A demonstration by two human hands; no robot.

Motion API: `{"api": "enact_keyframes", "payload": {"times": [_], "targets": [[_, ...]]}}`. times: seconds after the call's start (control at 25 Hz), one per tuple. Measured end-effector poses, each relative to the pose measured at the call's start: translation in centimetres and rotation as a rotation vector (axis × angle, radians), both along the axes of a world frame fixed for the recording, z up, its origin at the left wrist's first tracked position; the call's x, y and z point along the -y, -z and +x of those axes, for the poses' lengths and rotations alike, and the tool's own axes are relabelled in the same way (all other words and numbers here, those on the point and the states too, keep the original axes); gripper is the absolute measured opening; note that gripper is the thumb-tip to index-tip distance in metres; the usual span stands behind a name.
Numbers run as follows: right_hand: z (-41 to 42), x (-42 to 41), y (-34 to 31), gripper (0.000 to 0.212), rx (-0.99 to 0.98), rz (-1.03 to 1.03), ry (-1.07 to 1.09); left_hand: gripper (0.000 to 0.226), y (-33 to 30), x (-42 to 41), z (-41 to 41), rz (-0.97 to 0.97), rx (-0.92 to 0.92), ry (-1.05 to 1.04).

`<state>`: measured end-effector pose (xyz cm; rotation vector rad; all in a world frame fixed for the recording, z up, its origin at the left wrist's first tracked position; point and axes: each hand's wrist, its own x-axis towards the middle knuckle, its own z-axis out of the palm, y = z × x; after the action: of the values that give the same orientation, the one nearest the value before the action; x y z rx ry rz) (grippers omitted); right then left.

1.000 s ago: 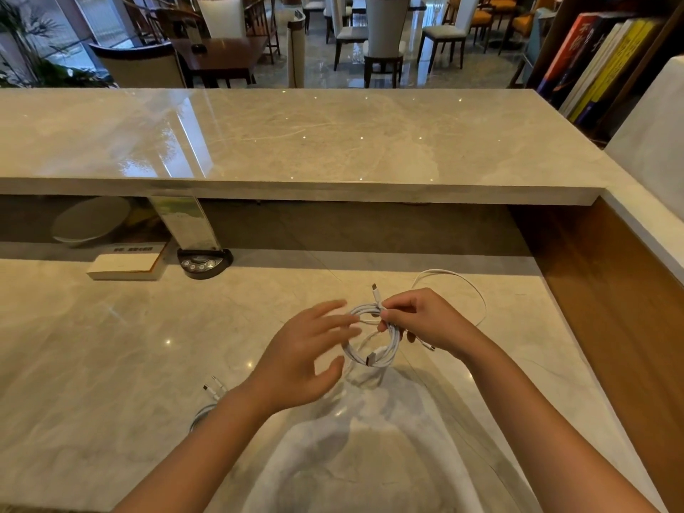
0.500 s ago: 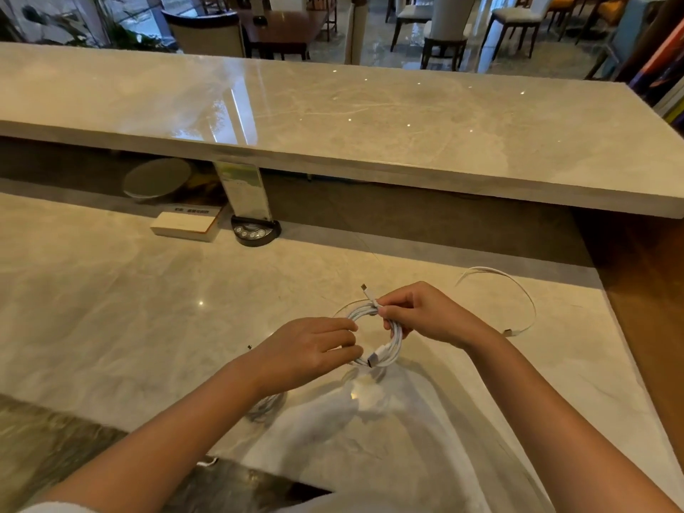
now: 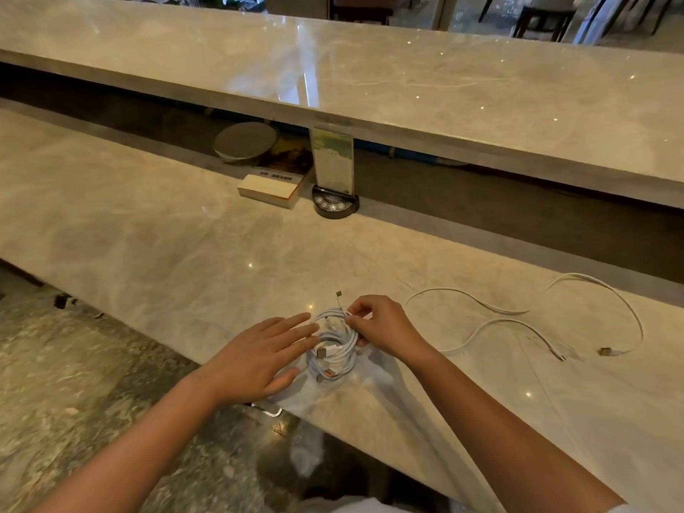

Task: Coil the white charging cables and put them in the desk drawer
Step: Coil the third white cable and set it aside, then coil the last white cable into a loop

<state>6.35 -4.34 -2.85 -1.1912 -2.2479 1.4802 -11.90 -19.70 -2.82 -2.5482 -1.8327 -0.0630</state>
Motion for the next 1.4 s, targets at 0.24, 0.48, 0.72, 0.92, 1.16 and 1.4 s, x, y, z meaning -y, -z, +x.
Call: {"api": "enact_keyframes", "payload": {"times": [0.24,0.48,0.72,0.92,1.16,1.4], "targets": [[-0.9,1.9,2.6,0.009,0.095,0.053,0.087,0.062,2.1,0.7,-1.1,-0.160,0.041,-0.005],[-0.3,4.1,4.8,0.017,0.122,0.233,0.138,0.064,3.3,0.9,-1.3,-0.225,0.089,0.046],[0.2,4.9,5.9,0.021,0.089,0.356,0.129,0.064,4.1,1.4,-1.4,-0.266,0.129,0.059],[0.4,4.2,5.3,0.032,0.144,0.350,0.094,0.061,2.7,0.1,-1.1,-0.261,0.187,0.008],[2.9,2.9,3.4,0.031,0.182,0.546,0.001,0.056,-0.1,-3.4,1.5,-0.027,0.167,-0.020],[11.4,-0.7,1.7,0.018,0.264,0.832,0.148,0.049,-0.6,-10.7,10.6,0.062,0.187,-0.007]]}}
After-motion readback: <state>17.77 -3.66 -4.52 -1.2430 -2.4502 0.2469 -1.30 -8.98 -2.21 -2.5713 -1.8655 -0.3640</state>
